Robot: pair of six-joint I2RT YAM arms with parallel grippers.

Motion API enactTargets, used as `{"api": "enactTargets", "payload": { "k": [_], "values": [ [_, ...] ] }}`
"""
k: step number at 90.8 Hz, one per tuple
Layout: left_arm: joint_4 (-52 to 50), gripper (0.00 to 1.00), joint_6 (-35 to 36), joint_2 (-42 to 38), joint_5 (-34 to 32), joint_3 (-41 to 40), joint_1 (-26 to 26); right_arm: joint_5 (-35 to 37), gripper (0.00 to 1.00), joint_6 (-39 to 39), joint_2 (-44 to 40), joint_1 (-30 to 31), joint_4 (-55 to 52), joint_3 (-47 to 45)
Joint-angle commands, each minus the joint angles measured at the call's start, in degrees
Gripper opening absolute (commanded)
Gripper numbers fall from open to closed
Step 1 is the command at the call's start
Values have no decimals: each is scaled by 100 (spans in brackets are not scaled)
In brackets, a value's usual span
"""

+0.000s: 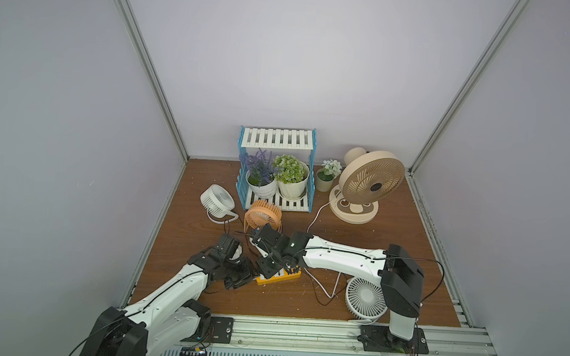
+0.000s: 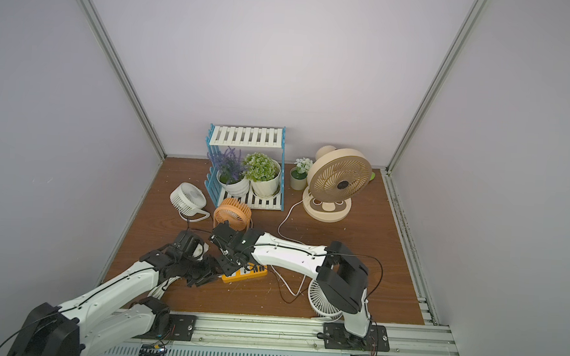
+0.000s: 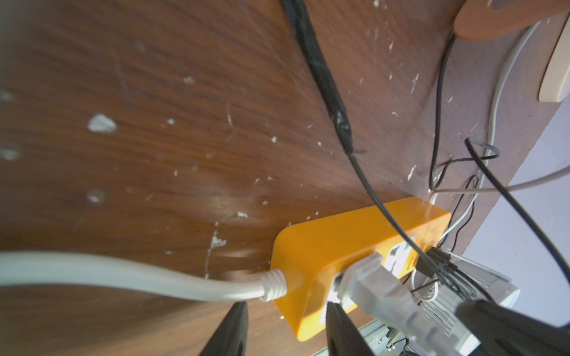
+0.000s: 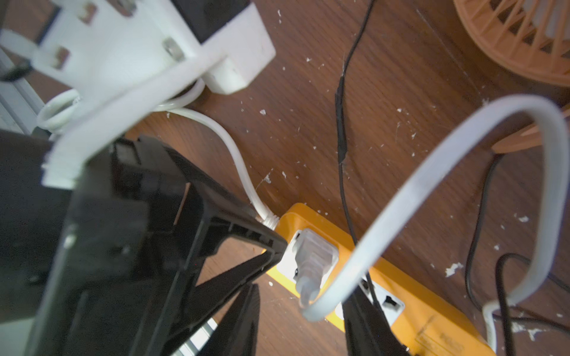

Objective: Unplug the desk fan from the power strip
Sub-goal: Remove the plug from the socket.

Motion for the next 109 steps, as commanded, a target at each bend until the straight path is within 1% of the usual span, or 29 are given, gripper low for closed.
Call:
{"api": "enactTargets", "payload": {
  "k": [1, 9, 26, 73, 101, 109],
  "values": [
    [-3, 45, 77, 21, -24, -115, 66, 41, 44, -62, 90, 41, -119, 123],
    [28, 45, 81, 36, -20, -147, 66, 45, 42, -62, 124, 61, -145, 153],
    [53, 43, 89, 43, 20, -165, 62, 48, 36, -66, 201, 60, -182, 237],
    [35, 39, 96, 179, 38, -140, 66, 279, 29, -54, 437, 73, -418, 546],
    [44, 37, 106, 211, 44, -134, 66, 270, 27, -36, 520, 74, -534, 615],
    [28, 37, 100, 206, 38, -140, 66, 264, 22, -48, 504, 66, -528, 602]
  ]
}}
